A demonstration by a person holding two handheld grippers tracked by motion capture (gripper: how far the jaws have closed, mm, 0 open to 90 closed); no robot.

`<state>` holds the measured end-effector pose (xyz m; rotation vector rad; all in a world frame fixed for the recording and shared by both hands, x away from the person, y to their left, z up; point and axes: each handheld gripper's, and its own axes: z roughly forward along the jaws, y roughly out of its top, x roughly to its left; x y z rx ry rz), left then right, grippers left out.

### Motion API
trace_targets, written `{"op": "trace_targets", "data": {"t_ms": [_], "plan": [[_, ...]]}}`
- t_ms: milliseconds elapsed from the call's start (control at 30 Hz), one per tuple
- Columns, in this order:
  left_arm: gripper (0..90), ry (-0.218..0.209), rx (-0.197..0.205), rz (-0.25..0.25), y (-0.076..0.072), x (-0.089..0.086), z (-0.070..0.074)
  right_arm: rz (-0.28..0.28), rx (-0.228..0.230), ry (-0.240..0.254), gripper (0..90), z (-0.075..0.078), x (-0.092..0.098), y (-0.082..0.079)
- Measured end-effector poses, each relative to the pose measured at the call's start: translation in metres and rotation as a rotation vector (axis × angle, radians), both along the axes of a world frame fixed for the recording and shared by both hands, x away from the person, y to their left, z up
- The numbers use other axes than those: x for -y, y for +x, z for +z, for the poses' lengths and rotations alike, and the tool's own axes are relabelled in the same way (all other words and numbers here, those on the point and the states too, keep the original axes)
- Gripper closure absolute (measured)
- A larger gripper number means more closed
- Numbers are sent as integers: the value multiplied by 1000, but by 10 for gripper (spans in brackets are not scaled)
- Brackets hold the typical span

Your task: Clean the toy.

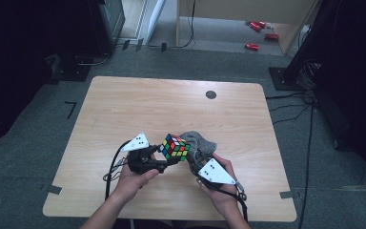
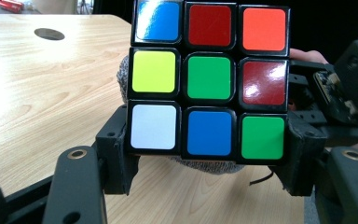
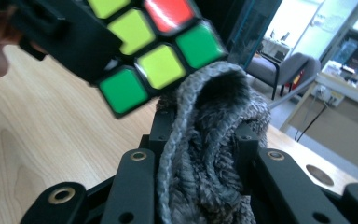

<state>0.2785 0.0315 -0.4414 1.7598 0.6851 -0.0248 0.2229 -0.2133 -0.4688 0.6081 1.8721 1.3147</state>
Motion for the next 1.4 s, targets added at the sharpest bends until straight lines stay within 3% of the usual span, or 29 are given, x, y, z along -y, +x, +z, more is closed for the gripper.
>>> {"op": "trace_targets", "data": {"t_ms": [200, 233, 333, 400, 500, 633, 667, 867, 967, 1100, 1167, 1333, 1400], "plan": [[349, -5, -7, 17, 2, -3, 1, 106, -20, -87, 690, -13, -12, -1], [349, -4, -8, 14, 2, -3, 1, 93, -15, -87, 690, -11, -11, -1], [349, 9, -8, -4, 1, -1, -1, 17, -9, -3, 693, -2, 1, 2], [349, 15, -6, -5, 0, 1, -1, -4, 10, 0, 695, 0, 3, 1], [349, 8, -6, 3, 1, -1, 0, 41, 11, -48, 695, -5, -4, -1], [349, -2, -7, 17, 3, -6, 2, 127, 40, -174, 694, -13, -16, -5], [349, -7, -10, 18, 4, -7, 2, 132, 47, -184, 694, -12, -16, -6], [349, 12, -6, -6, 2, -2, 0, 33, 41, -69, 694, 0, 1, -1], [349, 7, -7, -1, 2, -2, 0, 65, 59, -108, 693, -1, 0, -2], [349, 4, -10, 9, 3, -5, 1, 154, 35, -166, 693, -6, -6, -4], [349, 3, -11, 7, 3, -5, 1, 149, 39, -175, 693, -6, -7, -4], [349, 14, -7, -6, 1, -1, -1, 52, 33, -62, 692, 1, 5, 1], [349, 16, -8, -6, 2, -1, -1, 51, 28, -49, 692, 0, 5, 0]]}}
